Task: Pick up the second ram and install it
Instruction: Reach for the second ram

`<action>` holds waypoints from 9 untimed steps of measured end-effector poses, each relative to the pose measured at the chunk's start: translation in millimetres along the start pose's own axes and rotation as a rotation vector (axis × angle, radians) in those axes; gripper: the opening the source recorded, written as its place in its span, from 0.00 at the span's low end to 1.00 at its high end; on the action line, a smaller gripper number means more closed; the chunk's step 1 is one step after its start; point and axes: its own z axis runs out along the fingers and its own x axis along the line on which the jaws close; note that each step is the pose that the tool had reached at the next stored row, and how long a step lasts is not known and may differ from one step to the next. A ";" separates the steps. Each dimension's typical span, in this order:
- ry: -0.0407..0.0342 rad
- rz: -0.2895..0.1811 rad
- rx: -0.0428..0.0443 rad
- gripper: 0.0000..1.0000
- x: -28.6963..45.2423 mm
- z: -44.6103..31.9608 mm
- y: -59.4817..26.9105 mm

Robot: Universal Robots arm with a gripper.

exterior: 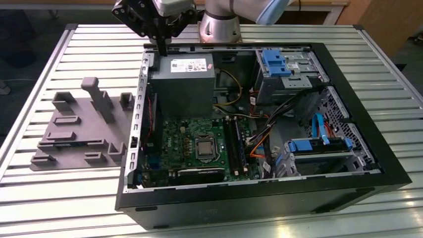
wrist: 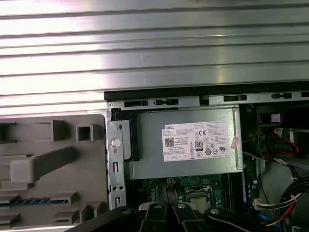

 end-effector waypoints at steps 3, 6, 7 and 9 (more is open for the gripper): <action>0.0000 0.000 0.0000 0.11 3.9 -0.1 -0.3; 0.0000 0.000 0.0001 0.11 7.2 -0.1 -0.5; 0.0001 0.000 0.0001 0.11 8.2 -0.2 -0.6; 0.0000 0.000 0.0001 0.11 10.0 -0.2 -0.8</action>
